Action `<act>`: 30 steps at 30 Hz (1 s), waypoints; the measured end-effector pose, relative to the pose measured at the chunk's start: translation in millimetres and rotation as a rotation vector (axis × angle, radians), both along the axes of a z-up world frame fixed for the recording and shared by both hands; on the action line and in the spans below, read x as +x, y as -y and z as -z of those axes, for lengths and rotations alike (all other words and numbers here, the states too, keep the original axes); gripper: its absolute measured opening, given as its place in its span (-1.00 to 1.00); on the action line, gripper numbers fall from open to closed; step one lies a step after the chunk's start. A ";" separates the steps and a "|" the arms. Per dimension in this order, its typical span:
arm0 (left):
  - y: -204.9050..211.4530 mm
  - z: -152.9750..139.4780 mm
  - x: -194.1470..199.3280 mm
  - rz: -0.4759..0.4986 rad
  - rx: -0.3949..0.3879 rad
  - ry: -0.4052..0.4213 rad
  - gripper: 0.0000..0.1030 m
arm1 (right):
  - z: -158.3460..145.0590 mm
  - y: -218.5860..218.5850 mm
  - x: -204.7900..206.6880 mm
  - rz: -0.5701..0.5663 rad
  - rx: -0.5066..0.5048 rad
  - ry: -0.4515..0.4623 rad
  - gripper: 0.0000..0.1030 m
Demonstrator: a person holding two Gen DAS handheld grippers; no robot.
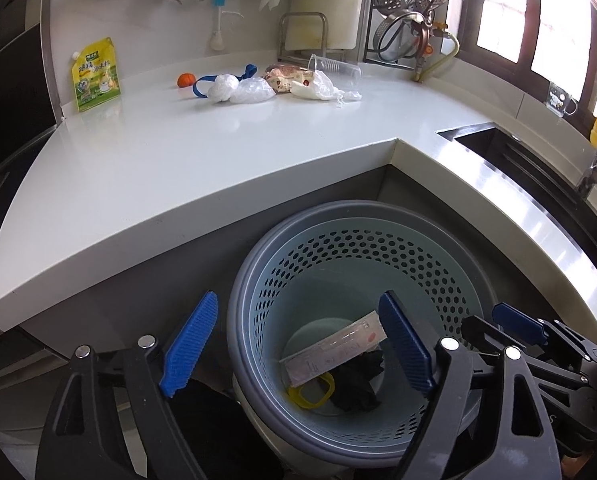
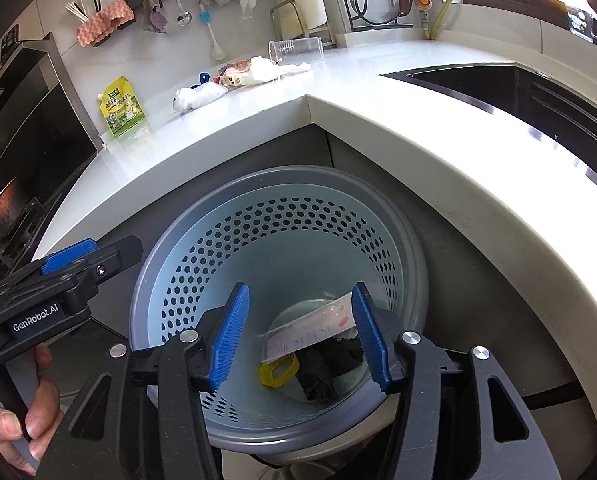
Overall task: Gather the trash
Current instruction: 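Open both tools to drop the receipt and cloth into the bin, then move both open tools up from the bin toward the plastic bags and tissue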
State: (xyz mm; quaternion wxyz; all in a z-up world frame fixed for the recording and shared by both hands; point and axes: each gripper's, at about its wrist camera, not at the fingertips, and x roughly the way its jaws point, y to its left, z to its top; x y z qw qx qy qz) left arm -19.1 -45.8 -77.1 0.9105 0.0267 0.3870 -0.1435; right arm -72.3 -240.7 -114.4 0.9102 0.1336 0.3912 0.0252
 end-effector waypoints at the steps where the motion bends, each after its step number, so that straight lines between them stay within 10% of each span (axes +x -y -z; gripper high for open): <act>1: -0.7 -1.0 0.0 -0.004 0.000 0.004 0.66 | -0.2 0.2 -0.3 0.001 0.000 0.000 0.01; 30: -30.9 -44.0 12.4 -0.106 0.012 0.148 0.87 | -25.5 -7.4 13.1 -0.023 -0.026 0.076 0.29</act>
